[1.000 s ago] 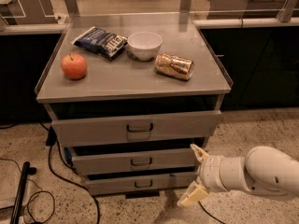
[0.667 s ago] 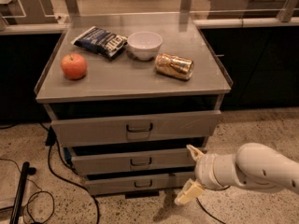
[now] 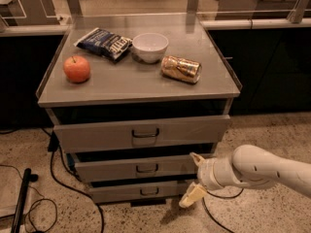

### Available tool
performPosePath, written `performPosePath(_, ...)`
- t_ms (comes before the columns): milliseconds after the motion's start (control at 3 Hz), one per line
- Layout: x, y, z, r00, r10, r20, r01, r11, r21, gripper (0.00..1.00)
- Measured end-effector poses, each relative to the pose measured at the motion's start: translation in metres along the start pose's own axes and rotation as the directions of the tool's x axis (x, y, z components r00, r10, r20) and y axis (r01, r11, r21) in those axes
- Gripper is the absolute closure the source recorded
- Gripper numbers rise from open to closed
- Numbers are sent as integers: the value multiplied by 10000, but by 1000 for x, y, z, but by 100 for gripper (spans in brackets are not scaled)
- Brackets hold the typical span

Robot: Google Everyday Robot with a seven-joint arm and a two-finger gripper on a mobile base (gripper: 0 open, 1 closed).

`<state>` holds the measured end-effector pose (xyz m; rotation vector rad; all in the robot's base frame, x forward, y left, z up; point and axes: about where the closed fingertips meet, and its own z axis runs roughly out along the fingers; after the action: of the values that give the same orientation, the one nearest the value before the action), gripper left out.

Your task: Open middle drawer

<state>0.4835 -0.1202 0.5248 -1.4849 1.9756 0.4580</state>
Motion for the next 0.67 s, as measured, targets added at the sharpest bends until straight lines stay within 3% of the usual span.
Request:
performPosePath(333, 11, -11, 25, 9989, 227, 421, -216, 9994, -263, 0)
performPosePath(667, 16, -19, 39, 9912, 469, 1241, -415, 9981, -450, 0)
